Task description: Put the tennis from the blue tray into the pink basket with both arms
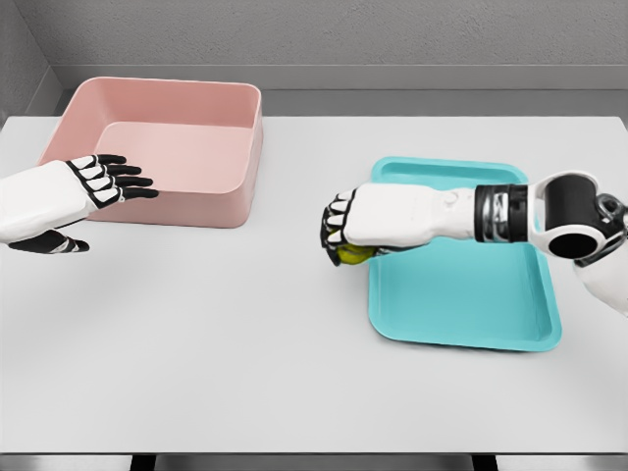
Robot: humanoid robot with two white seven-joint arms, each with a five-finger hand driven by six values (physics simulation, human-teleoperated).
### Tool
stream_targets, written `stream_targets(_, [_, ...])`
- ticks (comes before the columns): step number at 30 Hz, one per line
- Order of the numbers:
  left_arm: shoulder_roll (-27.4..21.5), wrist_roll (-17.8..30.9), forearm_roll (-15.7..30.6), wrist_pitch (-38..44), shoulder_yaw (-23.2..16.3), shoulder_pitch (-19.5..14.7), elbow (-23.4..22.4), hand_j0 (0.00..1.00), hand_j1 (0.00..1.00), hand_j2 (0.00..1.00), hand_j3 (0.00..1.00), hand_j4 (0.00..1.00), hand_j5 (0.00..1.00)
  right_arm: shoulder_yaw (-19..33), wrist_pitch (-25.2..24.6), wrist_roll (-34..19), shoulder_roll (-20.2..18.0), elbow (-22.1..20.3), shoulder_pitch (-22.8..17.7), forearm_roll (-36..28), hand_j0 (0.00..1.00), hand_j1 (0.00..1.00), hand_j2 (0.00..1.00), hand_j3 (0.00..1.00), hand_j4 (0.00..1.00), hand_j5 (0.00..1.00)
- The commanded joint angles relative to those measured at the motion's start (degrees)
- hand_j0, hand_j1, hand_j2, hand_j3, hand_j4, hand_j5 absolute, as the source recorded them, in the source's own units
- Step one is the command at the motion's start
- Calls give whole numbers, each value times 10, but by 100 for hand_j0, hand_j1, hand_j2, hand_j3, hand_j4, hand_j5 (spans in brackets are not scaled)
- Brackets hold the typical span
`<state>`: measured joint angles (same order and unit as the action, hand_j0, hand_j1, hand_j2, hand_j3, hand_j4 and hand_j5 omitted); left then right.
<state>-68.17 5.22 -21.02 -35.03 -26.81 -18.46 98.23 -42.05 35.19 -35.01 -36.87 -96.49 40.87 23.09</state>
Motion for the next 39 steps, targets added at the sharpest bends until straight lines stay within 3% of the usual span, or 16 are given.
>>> stream_targets(1, [0,0,4,0,0,0,0,100,100,100,100,100,100,-19,-2,0,21,0,3,-1,46,46,46,46,46,46])
stream_targets(6, [0,0,4,0,0,1,2,100,100,100,100,100,100,-54,-2,0,53,12,24,0,46,46,46,46,46,46])
stream_targets(17, [-2,0,4,0,1,0,1,100,100,100,100,100,100,-98,-2,0,136,134,65,25,46,46,46,46,46,46])
stream_targets(24, [-1,0,4,0,0,0,1,100,100,100,100,100,100,-121,-2,0,167,136,72,41,46,46,46,46,46,46])
stream_targets(33, [-1,0,4,0,0,1,4,100,100,100,100,100,100,-145,-2,0,215,218,85,54,46,46,46,46,46,46])
stream_targets(39, [0,0,4,0,0,0,4,100,100,100,100,100,100,-148,-2,0,231,223,86,64,46,46,46,46,46,46])
